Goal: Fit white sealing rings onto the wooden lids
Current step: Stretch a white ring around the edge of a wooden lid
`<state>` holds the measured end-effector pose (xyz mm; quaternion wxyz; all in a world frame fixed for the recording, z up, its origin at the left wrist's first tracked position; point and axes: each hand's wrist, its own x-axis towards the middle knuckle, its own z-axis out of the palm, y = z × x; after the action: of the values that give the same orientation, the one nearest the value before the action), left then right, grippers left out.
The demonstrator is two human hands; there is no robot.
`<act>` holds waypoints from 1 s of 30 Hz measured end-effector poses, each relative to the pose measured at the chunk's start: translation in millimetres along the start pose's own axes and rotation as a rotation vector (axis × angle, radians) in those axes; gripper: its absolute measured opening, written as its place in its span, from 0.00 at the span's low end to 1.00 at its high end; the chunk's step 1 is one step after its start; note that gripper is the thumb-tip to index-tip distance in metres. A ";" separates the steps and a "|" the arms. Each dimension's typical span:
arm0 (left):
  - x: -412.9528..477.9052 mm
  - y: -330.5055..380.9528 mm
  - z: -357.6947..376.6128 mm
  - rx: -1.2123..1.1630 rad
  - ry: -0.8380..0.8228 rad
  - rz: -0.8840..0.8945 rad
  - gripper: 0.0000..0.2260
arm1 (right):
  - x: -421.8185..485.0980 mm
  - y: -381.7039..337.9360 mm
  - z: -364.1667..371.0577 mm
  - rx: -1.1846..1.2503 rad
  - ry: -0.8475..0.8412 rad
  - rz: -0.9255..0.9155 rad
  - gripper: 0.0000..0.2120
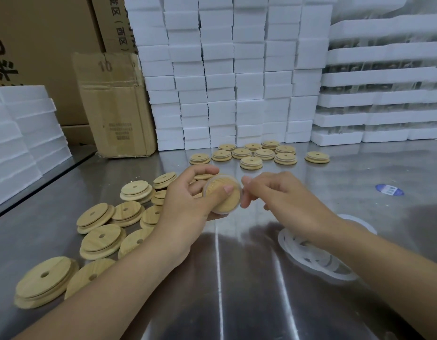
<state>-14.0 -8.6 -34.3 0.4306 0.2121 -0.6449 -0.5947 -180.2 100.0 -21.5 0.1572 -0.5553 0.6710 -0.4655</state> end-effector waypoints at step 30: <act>-0.4 -3.5 3.4 -0.020 0.069 -0.069 0.11 | 19.0 42.0 -47.9 -0.544 0.200 0.050 0.33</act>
<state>-17.4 -7.0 -37.4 0.4340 0.2503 -0.6158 -0.6081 -246.5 102.5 -24.5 -0.0529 -0.5116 0.7969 -0.3169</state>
